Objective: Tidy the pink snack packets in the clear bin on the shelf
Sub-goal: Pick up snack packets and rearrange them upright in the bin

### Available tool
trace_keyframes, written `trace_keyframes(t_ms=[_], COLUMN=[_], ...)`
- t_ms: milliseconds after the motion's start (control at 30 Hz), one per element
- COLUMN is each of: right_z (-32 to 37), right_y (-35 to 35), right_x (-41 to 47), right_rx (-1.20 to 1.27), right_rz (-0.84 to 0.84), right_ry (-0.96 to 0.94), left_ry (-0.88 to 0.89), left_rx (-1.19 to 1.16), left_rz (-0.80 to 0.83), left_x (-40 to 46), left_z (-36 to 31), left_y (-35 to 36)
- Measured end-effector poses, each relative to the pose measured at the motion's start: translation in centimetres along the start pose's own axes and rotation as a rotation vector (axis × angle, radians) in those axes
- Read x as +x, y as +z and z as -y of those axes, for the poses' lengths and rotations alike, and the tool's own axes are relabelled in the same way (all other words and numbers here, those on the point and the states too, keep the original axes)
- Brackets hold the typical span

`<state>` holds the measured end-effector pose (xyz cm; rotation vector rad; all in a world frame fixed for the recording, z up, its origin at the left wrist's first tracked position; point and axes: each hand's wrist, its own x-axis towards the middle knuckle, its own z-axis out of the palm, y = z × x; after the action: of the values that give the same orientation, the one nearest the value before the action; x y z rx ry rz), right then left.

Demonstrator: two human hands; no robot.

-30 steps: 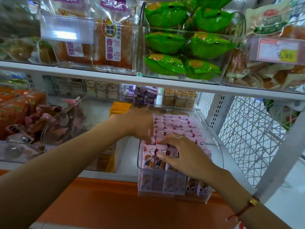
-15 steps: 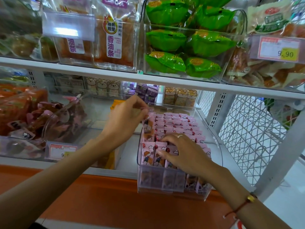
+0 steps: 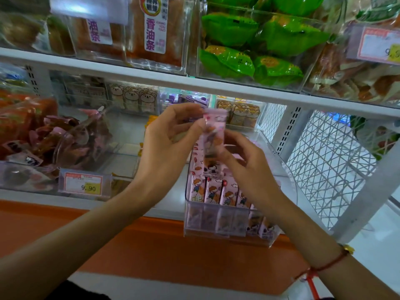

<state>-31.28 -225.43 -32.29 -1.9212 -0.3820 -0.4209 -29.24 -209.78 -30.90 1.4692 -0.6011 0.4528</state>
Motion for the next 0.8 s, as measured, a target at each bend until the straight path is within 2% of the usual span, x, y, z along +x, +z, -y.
trace_keyframes(t_ms=[100,200,333,433,633,800], right_z=[-0.5,-0.6,-0.4,-0.2,0.1,-0.1], right_y=[-0.6,-0.8,-0.4,-0.5,-1.1,-0.6], right_x=[0.4,0.4,0.2,0.1,0.2,-0.1], right_rx=[0.296,0.430,0.438,0.379,0.451,0.319], right_rz=[-0.062,-0.073,-0.071,-0.102,-0.051,-0.224], right_ry=[0.284,0.380,0.358,0.294,0.286,0.207], left_ry=[-0.052,-0.063,-0.023,0.020,0.020,0.105], left_rx=[0.143,0.283,0.438,0.457,0.427,0.568], left_rz=[0.050,0.139,0.155,0.123,0.274,0.248], left_x=[-0.4,-1.2,-1.8,-1.6,-1.5,-1.5], left_z=[0.9,1.6,1.8,2.0,2.3,2.5], left_y=[-0.2,0.1,0.6,0.6,0.6,0.8])
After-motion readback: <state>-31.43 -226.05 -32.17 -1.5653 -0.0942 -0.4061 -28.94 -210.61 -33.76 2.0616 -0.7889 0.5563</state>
